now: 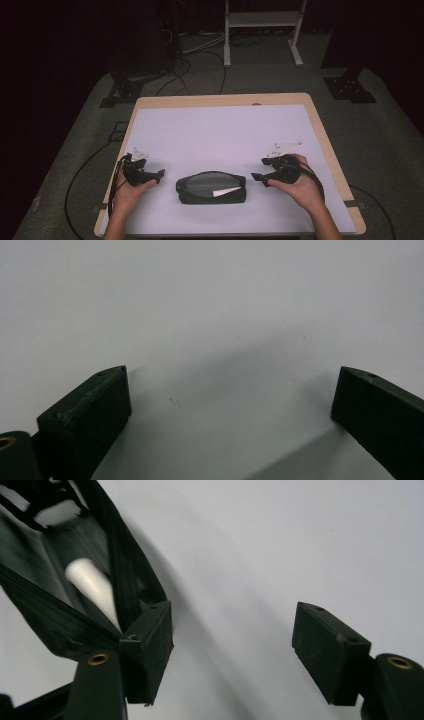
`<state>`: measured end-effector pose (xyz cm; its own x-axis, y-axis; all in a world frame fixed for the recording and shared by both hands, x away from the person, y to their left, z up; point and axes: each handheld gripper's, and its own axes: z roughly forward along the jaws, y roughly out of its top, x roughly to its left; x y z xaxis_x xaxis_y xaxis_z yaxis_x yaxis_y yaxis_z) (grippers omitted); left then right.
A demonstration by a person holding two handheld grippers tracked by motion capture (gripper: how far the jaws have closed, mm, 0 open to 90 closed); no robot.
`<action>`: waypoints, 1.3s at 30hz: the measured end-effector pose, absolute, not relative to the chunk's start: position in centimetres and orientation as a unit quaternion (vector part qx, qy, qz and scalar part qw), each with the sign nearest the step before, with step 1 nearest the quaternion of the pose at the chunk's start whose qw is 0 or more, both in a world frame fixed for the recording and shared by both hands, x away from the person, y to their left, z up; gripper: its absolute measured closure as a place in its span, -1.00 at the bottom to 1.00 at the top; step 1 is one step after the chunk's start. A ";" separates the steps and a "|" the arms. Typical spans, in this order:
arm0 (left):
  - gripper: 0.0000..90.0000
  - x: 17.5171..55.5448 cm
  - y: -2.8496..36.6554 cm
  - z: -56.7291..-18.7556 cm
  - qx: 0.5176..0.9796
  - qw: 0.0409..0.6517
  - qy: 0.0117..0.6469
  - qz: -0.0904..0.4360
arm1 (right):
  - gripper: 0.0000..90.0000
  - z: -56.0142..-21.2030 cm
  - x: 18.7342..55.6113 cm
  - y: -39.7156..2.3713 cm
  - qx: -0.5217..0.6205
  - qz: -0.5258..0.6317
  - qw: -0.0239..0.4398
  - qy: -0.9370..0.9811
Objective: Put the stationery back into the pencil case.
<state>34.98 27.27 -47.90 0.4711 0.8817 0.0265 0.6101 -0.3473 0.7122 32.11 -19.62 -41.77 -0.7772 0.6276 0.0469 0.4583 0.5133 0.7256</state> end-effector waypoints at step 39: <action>-0.96 35.0 27.3 -47.9 0.794 0.324 0.470 0.210 | -0.49 -47.4 30.6 -27.8 0.418 0.325 0.171 0.831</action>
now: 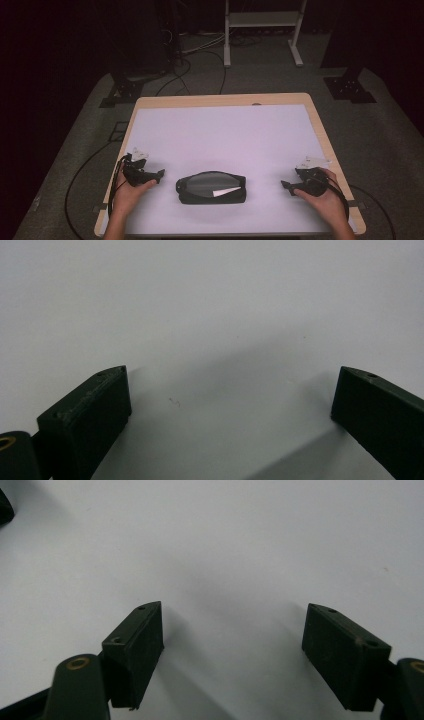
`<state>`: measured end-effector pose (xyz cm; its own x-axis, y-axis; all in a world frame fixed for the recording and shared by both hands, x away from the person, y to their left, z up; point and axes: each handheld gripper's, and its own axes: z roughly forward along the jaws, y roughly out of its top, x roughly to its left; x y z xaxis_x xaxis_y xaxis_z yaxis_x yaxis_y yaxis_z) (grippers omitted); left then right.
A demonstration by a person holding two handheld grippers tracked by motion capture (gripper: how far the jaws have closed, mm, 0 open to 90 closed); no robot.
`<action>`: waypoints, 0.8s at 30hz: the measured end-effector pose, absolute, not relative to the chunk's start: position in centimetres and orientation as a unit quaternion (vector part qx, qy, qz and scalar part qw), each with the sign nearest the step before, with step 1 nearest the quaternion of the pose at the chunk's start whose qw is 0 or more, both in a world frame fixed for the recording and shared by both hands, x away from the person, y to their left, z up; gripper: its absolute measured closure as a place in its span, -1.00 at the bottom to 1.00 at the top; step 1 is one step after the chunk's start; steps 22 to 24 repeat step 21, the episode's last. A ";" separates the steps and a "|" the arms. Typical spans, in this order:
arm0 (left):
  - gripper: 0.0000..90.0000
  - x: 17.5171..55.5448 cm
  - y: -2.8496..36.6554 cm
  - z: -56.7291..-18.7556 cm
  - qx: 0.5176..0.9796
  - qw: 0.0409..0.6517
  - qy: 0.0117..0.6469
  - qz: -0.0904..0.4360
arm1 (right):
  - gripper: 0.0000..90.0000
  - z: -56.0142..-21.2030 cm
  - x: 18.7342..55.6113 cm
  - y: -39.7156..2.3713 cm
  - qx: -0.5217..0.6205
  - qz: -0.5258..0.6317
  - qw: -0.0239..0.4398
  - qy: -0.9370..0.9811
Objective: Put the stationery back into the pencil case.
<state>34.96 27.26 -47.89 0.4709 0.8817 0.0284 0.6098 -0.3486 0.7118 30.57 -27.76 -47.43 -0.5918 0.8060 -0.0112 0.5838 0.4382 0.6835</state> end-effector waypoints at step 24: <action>-0.96 34.9 27.3 -47.9 0.793 0.324 0.471 0.209 | -0.73 -48.4 30.2 -28.4 0.433 0.354 0.188 0.807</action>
